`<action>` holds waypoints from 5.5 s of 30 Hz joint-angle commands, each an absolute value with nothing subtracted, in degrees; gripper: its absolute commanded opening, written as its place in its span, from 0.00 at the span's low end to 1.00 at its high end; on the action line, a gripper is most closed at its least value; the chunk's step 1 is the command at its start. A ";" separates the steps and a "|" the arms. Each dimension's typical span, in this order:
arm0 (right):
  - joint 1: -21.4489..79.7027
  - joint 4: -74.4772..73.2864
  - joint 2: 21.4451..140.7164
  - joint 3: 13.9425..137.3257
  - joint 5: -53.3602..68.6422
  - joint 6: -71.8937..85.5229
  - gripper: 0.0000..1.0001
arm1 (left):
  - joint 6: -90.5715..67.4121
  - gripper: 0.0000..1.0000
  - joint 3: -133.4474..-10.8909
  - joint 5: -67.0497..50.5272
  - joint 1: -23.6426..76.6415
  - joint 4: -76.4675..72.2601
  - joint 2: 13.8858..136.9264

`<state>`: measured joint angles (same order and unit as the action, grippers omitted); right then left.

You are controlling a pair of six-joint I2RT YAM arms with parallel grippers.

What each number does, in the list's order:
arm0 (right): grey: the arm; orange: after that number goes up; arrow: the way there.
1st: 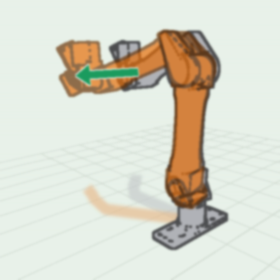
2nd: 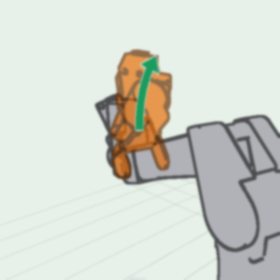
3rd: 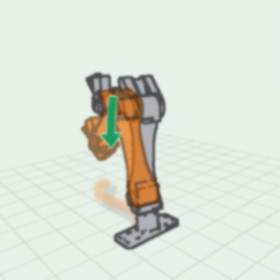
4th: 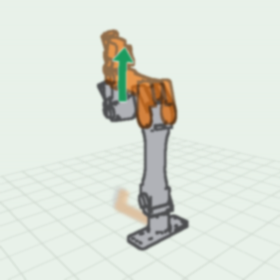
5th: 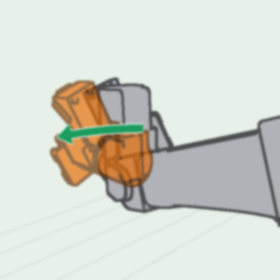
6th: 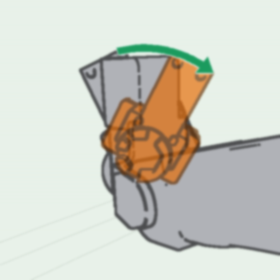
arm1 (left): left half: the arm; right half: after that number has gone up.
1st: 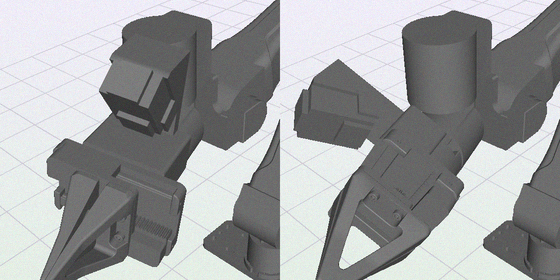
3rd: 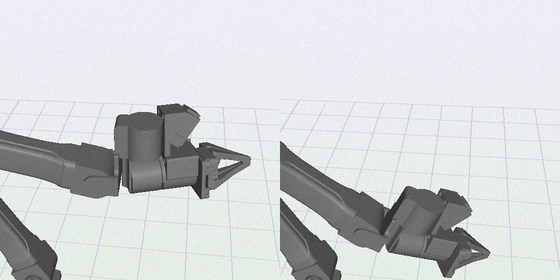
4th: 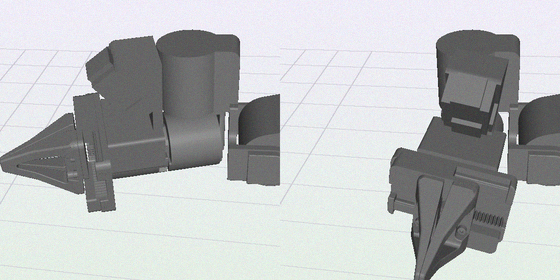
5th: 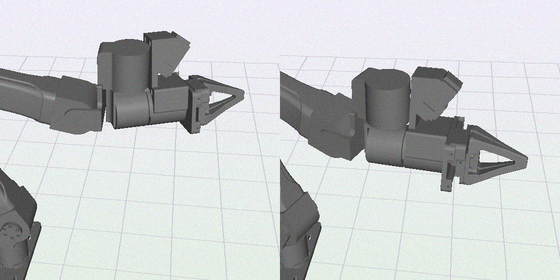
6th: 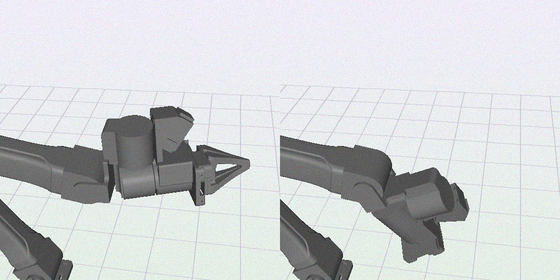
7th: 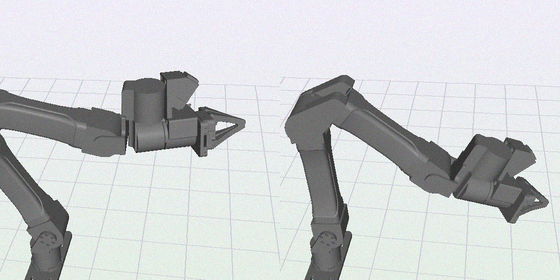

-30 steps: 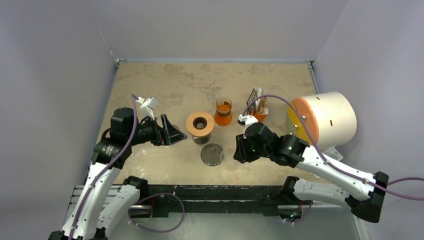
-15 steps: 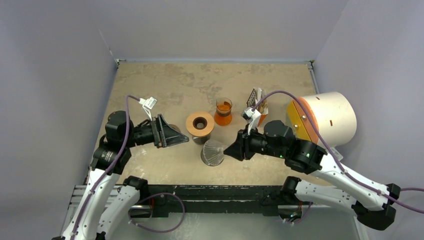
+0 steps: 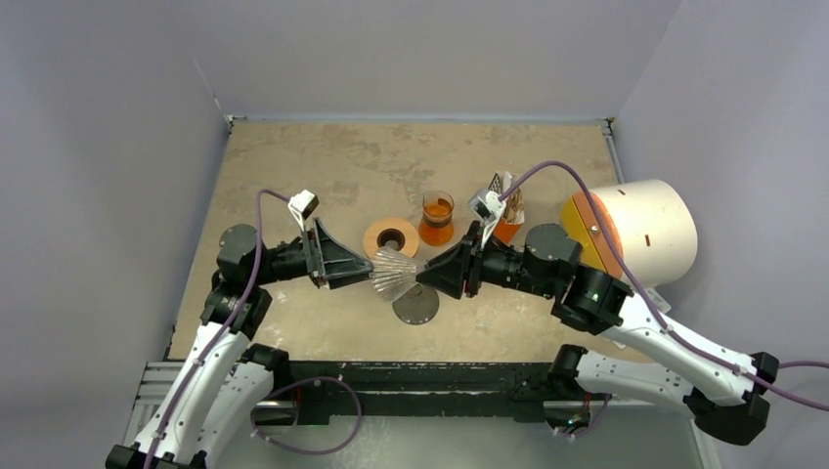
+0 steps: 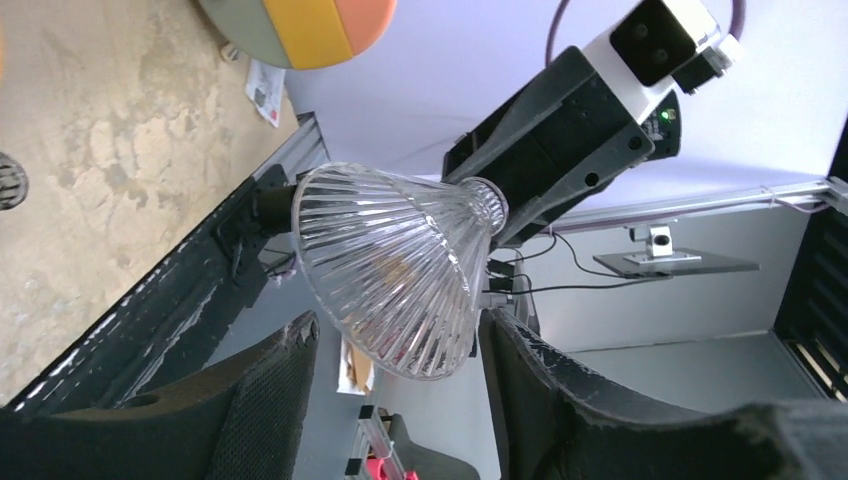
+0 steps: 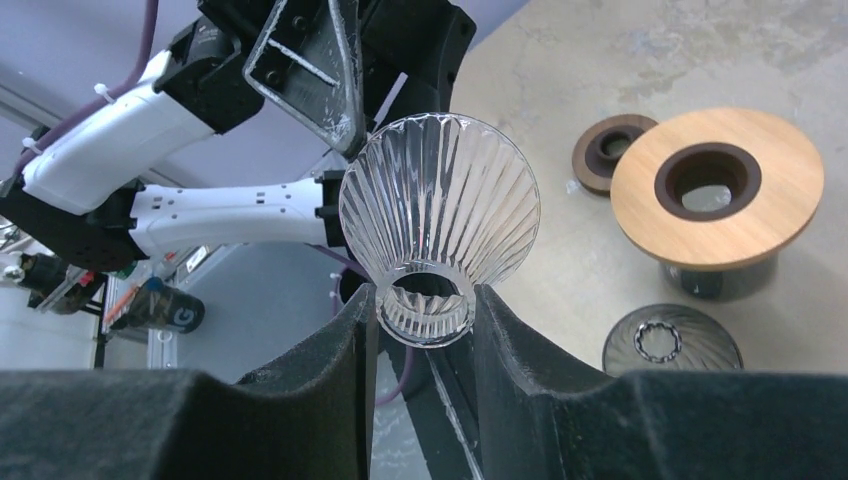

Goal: Place the coffee filter in the dripper
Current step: Pick up the coffee dripper from the center of the board.

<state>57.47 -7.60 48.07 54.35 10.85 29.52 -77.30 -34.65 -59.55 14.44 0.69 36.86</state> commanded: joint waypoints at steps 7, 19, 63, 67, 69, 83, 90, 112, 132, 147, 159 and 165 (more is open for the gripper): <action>57.74 3.78 51.10 58.10 13.03 28.91 0.01 | -90.97 0.48 -31.33 -61.27 14.77 -20.98 36.05; 57.74 5.84 52.68 58.44 12.98 29.73 0.01 | -93.26 0.31 -30.82 -61.50 14.77 -25.91 36.15; 57.67 -31.73 54.54 72.82 -8.73 23.17 0.86 | -23.86 0.00 -68.36 -66.73 17.40 43.32 47.62; 57.44 -36.50 58.08 77.52 -8.62 22.55 0.86 | -17.07 0.00 -73.58 -61.92 21.26 50.50 50.94; 56.96 -38.07 59.49 79.68 -7.94 22.26 0.86 | -14.35 0.00 -75.17 -59.61 22.43 52.79 52.23; 46.50 -41.13 65.99 85.27 5.09 25.89 0.84 | -2.41 0.00 -82.69 -31.13 41.43 63.10 65.60; 44.10 -41.04 67.85 84.13 9.27 27.24 0.83 | -0.45 0.00 -85.18 -19.75 52.33 64.42 69.51; 42.97 -36.05 72.79 76.07 27.22 28.87 0.63 | 8.26 0.00 -91.15 1.38 73.57 71.45 76.57; 43.14 -40.69 81.54 80.61 33.72 26.57 0.46 | 18.33 0.00 -91.10 3.78 77.08 72.64 78.04; 45.24 -47.41 83.97 81.75 35.32 21.62 0.37 | 21.47 0.00 -89.56 6.00 79.48 73.77 78.40; 45.34 -48.78 85.72 83.75 34.19 20.74 0.27 | 22.85 0.00 -88.39 4.78 81.68 74.96 79.19; 45.68 -49.31 86.30 84.02 33.79 20.39 0.15 | 22.94 0.00 -88.06 5.33 81.91 74.97 79.17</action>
